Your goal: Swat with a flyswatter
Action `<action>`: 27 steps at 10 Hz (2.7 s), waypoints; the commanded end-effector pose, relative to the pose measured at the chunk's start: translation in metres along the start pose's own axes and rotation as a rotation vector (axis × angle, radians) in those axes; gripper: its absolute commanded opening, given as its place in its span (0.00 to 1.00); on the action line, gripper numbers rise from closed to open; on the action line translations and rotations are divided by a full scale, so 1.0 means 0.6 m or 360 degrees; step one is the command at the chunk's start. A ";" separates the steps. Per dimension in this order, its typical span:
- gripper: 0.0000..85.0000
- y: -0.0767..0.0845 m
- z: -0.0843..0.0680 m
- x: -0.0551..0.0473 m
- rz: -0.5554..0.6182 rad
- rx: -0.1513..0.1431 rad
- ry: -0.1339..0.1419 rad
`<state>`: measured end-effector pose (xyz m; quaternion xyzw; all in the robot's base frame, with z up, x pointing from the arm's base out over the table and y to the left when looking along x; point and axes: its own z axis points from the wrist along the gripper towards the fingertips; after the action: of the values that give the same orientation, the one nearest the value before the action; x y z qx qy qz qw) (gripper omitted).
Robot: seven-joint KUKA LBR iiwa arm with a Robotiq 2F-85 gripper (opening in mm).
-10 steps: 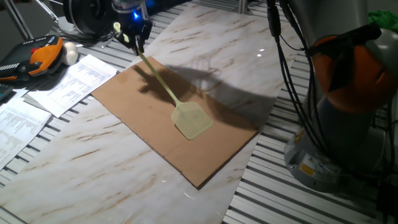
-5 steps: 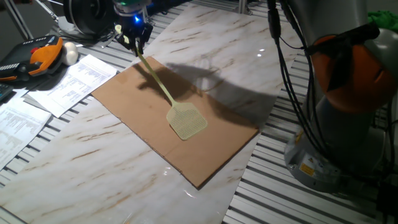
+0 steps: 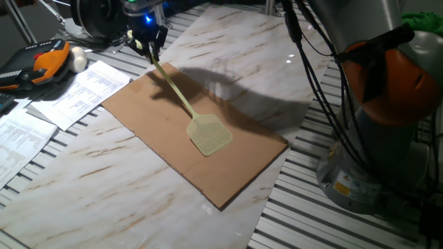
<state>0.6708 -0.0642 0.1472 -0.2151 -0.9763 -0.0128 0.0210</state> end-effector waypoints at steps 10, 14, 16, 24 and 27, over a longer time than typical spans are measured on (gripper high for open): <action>0.00 -0.016 -0.050 0.028 -0.0022 -0.0008 0.0264; 0.00 -0.019 -0.068 0.044 -0.0016 -0.0026 0.0316; 0.00 -0.017 -0.072 0.050 -0.0006 -0.0033 0.0325; 0.00 0.044 0.050 0.052 -0.0045 0.0041 -0.0137; 0.00 0.049 0.068 0.058 -0.0043 0.0016 -0.0126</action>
<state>0.6502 -0.0210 0.1088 -0.2029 -0.9791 0.0004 -0.0162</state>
